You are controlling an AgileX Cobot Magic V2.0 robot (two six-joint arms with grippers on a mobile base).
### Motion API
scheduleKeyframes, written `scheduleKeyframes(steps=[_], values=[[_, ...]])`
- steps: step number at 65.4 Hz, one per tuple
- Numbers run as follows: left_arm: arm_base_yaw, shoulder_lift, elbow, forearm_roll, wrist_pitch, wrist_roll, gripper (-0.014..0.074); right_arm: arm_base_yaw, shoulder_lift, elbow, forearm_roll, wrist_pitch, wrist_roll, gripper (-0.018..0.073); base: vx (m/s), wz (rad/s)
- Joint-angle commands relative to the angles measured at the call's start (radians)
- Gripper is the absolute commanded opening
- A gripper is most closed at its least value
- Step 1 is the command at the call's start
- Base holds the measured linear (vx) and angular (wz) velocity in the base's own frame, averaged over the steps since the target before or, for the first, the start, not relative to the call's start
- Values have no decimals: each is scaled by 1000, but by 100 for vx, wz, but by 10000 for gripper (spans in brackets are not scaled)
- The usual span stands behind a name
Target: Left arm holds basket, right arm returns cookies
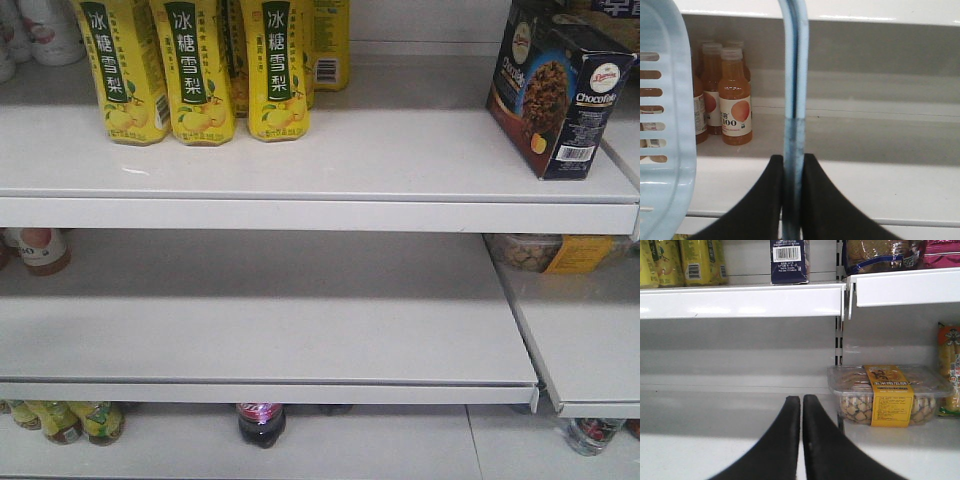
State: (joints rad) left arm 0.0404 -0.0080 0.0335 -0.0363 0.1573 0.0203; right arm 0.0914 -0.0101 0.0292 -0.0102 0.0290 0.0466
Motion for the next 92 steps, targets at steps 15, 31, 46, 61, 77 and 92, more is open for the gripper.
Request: scheduleKeyframes(steps=[15, 31, 46, 61, 77, 92], values=[[-3, -18, -28, 11, -102, 18, -6, -3, -12, 2, 0, -62, -9, -8, 0, 0], [-3, -18, -28, 11, -102, 18, -6, -3, -12, 2, 0, -62, -9, -8, 0, 0], [-3, -18, -28, 11, -102, 18, -6, -3, -12, 2, 0, -62, -9, -8, 0, 0], [-3, -18, -28, 11, -102, 18, -6, -3, -12, 2, 0, -62, -9, -8, 0, 0], [-3, -18, -28, 11, -102, 18, -6, -3, -12, 2, 0, -62, -9, -8, 0, 0], [-3, -18, -28, 11, -102, 18, -6, -3, -12, 2, 4, -62, -9, -8, 0, 0]])
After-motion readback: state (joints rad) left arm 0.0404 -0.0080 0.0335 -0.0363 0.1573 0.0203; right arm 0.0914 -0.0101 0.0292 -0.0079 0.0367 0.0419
